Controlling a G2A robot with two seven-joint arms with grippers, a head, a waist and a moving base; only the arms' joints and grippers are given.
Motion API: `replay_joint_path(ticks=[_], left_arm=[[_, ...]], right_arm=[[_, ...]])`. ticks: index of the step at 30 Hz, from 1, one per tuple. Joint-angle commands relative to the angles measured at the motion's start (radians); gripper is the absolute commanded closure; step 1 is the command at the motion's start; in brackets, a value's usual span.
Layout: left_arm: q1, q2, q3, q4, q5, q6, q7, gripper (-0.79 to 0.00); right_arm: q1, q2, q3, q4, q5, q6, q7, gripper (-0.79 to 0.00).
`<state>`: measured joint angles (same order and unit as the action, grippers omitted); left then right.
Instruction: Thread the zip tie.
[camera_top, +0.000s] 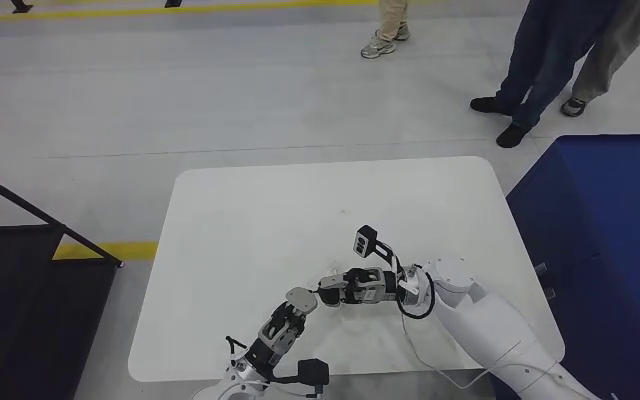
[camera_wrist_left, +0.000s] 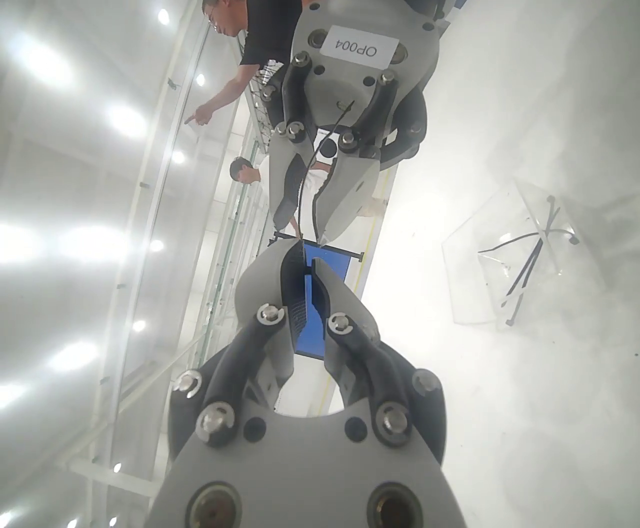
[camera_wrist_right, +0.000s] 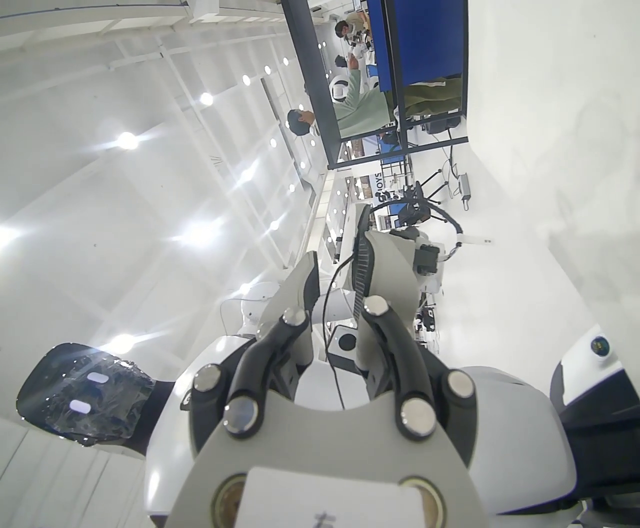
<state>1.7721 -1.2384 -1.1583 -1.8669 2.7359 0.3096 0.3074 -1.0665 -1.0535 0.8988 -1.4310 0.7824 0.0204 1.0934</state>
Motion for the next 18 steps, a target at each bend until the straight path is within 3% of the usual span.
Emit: replay_joint_path(ticks=[1,5,8,16,17,18], left_arm=[[0.0,0.001,0.002,-0.001,0.007,-0.004,-0.005,0.0],[0.004,0.002,0.009,-0.006,0.02,-0.005,-0.009,0.0],[0.007,0.003,0.013,-0.009,0.024,-0.006,-0.013,0.0],[0.014,0.006,0.01,-0.02,0.01,0.001,-0.015,0.0],[0.015,0.006,0.009,-0.021,0.007,0.003,-0.015,-0.068],[0.016,0.007,0.008,-0.025,0.004,0.006,-0.015,-0.302]], right_arm=[[0.0,-0.001,0.0,0.001,-0.005,0.004,0.0,-0.099],[-0.001,-0.004,0.004,0.001,-0.01,0.008,0.001,-0.083],[-0.002,-0.006,0.006,0.001,-0.015,0.011,0.001,0.0],[-0.002,-0.012,0.007,0.01,-0.019,0.018,0.012,0.0],[-0.001,-0.013,0.008,0.011,-0.019,0.018,0.014,0.0],[-0.001,-0.013,0.008,0.013,-0.021,0.019,0.014,0.0]])
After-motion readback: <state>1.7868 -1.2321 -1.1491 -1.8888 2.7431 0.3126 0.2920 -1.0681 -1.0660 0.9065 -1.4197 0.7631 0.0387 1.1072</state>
